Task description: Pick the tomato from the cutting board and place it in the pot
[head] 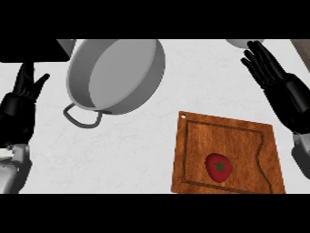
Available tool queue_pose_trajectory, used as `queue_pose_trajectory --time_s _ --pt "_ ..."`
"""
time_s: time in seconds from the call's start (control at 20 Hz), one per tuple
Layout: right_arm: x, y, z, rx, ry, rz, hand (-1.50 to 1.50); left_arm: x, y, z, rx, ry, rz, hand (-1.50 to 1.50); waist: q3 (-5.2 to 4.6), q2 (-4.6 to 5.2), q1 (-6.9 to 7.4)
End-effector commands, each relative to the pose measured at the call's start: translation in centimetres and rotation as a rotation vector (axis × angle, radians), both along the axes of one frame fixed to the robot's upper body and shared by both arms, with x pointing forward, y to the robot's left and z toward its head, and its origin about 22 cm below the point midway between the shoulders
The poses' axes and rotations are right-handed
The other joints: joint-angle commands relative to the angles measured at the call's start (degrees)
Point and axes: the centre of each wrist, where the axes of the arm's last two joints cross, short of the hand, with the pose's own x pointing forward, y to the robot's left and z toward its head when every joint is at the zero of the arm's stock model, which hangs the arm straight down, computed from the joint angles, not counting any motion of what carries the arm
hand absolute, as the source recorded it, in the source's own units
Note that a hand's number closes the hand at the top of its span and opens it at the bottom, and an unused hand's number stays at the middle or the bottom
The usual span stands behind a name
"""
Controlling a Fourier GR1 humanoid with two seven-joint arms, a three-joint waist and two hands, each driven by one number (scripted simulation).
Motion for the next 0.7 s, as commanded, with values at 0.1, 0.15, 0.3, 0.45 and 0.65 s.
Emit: queue_pose_trajectory --time_s 0.1,0.15,0.3,0.45,0.65 --pt "-0.1 -3.0 -4.7 -0.125 -0.003 -0.044 -1.50 -1.2 -1.8 -2.5 -0.131 0.172 -0.226 0.00 0.05 -0.11 2.03" --pt "-0.8 -3.8 -4.6 -0.169 -0.017 -0.029 -1.50 -2.0 -3.8 -4.3 -0.200 0.230 -0.270 0.00 0.04 -0.15 1.34" --pt "-1.0 -9.8 -4.0 -0.676 0.064 -0.281 -1.50 -2.5 -5.1 -5.6 -0.252 0.321 -0.332 0.00 -1.56 0.77 -1.21" --pt "-3.0 -7.3 -10.5 -0.727 0.201 -0.367 -1.50 -3.3 -5.3 -6.6 -0.300 0.384 -0.422 0.00 -0.30 0.09 1.94" --pt "-3.0 -3.6 -10.8 -0.864 0.130 -0.250 -1.50 -3.8 -5.5 -6.7 -0.348 0.416 -0.465 0.00 -0.11 -0.38 1.97"
